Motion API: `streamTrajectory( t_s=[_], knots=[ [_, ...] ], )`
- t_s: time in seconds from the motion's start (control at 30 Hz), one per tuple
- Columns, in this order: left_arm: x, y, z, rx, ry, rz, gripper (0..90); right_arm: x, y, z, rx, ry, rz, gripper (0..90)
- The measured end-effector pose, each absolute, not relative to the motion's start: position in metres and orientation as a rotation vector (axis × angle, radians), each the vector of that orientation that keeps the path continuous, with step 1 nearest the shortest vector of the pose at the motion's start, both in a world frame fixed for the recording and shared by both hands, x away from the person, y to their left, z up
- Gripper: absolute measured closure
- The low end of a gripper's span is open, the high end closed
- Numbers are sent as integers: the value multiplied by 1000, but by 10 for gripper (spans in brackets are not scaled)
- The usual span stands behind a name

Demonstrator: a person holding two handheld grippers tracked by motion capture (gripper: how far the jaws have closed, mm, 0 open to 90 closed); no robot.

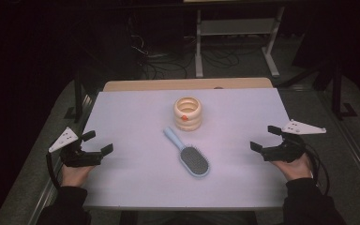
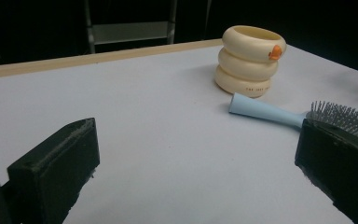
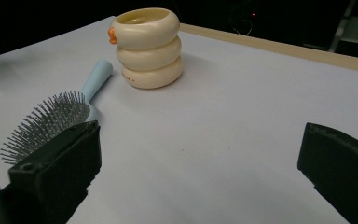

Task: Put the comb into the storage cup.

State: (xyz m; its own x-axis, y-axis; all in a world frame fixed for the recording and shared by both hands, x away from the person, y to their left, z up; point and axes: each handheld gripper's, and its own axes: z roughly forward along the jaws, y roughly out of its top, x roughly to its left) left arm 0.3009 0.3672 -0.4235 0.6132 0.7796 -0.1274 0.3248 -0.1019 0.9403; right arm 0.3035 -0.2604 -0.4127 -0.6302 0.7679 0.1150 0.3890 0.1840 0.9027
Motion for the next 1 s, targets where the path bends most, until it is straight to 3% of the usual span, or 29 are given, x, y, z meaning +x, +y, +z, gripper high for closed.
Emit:
streamTrajectory(
  t_s=[1.0],
  knots=[
    [302, 349, -410, 1794, 838, 465, 0, 303, -259, -415, 1090, 2129, 1436, 0]
  ],
)
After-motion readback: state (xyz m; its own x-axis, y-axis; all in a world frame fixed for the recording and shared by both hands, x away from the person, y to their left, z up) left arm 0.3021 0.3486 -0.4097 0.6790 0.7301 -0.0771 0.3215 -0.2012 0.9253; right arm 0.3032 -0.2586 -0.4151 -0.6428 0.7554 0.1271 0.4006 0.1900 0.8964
